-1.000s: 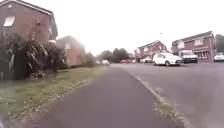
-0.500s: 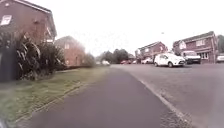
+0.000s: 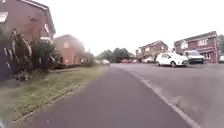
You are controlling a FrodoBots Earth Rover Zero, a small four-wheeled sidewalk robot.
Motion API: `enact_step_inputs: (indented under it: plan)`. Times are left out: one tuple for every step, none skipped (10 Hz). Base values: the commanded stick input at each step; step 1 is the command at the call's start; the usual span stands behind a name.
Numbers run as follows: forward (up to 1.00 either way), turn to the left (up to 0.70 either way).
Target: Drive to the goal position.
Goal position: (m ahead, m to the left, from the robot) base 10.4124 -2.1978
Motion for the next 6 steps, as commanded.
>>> enact_step_inputs:
  plan:
    - [1.0, 0.0]
    - [1.0, 0.0]
    - [1.0, 0.0]
    - [1.0, 0.0]
    - [1.0, 0.0]
    - [1.0, 0.0]
